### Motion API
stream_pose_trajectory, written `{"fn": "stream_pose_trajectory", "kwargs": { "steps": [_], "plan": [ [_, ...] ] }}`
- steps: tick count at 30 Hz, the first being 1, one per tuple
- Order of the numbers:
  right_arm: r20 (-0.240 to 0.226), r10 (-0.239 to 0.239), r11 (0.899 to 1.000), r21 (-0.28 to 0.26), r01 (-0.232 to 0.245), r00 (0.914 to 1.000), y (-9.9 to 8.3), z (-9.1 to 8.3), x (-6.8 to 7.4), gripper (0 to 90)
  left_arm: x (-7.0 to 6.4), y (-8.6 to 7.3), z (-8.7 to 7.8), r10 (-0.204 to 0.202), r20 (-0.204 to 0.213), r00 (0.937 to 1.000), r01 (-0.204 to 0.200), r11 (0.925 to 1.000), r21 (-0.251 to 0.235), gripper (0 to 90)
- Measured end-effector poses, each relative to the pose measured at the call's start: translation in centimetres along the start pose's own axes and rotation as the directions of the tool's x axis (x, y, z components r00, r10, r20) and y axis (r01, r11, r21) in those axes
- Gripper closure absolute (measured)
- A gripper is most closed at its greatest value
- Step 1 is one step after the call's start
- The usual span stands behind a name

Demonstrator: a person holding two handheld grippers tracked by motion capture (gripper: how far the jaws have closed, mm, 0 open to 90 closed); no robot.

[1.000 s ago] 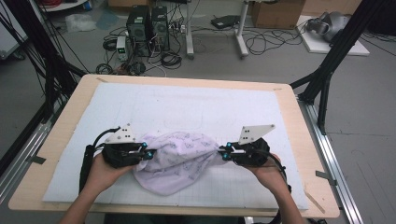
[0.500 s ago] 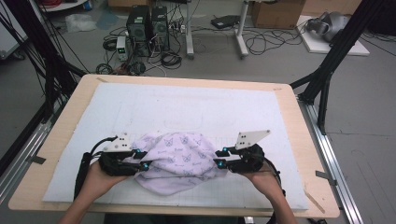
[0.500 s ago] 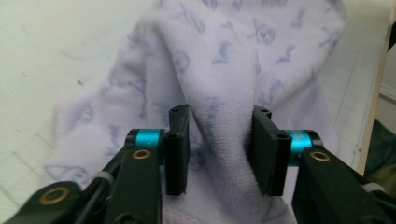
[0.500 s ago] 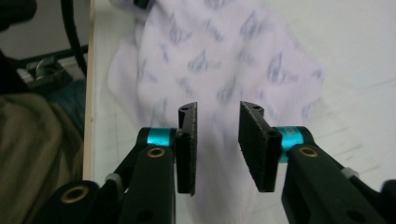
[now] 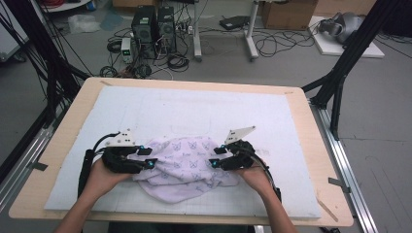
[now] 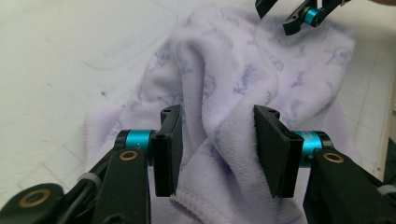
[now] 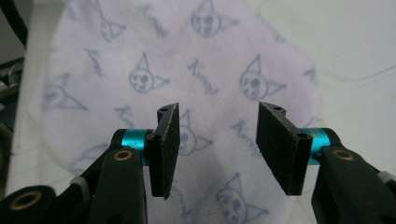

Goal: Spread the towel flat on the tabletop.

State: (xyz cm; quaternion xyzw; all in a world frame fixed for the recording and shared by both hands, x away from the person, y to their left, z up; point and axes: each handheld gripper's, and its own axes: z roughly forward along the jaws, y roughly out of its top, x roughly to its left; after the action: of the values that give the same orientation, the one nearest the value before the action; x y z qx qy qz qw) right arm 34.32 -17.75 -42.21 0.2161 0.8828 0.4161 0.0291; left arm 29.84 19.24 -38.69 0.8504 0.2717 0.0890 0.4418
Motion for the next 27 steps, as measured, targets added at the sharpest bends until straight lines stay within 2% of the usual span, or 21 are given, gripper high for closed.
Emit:
{"fn": "stream_pose_trajectory", "kwargs": {
  "steps": [1,2,3,4,6,7,8,9,11,16,23,27],
  "plan": [
    [0.0,0.0,1.0,0.0,0.0,1.0,0.0,0.0,0.0,49.7,0.1,-0.2,0.5,-0.001,0.009,1.0,0.001,0.9999,0.015,55.1],
    [-0.005,-0.005,1.0,0.028,0.005,1.0,-0.5,0.9,0.2,53.4,0.1,-0.4,1.0,0.002,0.019,0.9998,-0.002,0.9994,0.035,63.0],
    [-0.005,-0.005,1.0,0.028,0.005,1.0,-0.5,0.9,0.2,53.4,0.2,-0.6,1.4,-0.003,0.027,0.9996,0.002,0.9989,0.048,63.0],
    [-0.007,-0.008,0.999,0.04,0.008,0.9999,-0.7,1.3,0.3,56.8,0.2,-0.7,1.8,-0.006,0.035,0.9994,0.003,0.998,0.063,67.5],
    [-0.021,-0.029,0.997,0.066,0.03,0.9994,-1.2,1.9,0.7,67.1,0.2,-1.0,2.4,-0.006,0.037,0.9993,0.003,0.9968,0.08,74.0],
    [-0.033,-0.042,0.996,0.074,0.045,0.9986,-1.1,1.8,1.0,78.9,0.2,-1.1,2.5,-0.011,0.036,0.9993,0.008,0.9968,0.079,75.8],
    [-0.045,-0.067,0.994,0.08,0.07,0.9968,-0.9,1.8,1.2,83.5,0.1,-1.2,2.6,-0.009,0.034,0.9994,0.006,0.9966,0.083,77.1],
    [-0.033,-0.097,0.991,0.087,0.1,0.9947,-0.9,1.7,1.5,86.3,0.1,-1.2,2.5,-0.007,0.031,0.9995,0.004,0.9969,0.079,77.9],
    [-0.031,-0.114,0.989,0.088,0.116,0.993,-0.8,1.4,1.9,87.2,-0.1,-1.1,2.2,0.0,0.026,0.9997,-0.002,0.9973,0.073,79.2],
    [-0.039,-0.143,0.988,0.049,0.144,0.989,-1.2,-0.7,3.5,87.7,-0.6,-1.3,1.2,0.022,0.025,0.9995,-0.023,0.9973,0.07,80.1],
    [-0.094,-0.155,0.988,0.005,0.156,0.9834,-3.2,-2.8,6.8,87.9,-2.1,-2.0,0.0,0.047,0.052,0.9975,-0.05,0.9967,0.065,80.6],
    [-0.138,-0.173,0.985,-0.007,0.174,0.9751,-3.5,-3.7,8.6,87.7,-3.0,-2.3,-1.0,0.062,0.07,0.9956,-0.066,0.9962,0.057,80.1]
  ]
}}
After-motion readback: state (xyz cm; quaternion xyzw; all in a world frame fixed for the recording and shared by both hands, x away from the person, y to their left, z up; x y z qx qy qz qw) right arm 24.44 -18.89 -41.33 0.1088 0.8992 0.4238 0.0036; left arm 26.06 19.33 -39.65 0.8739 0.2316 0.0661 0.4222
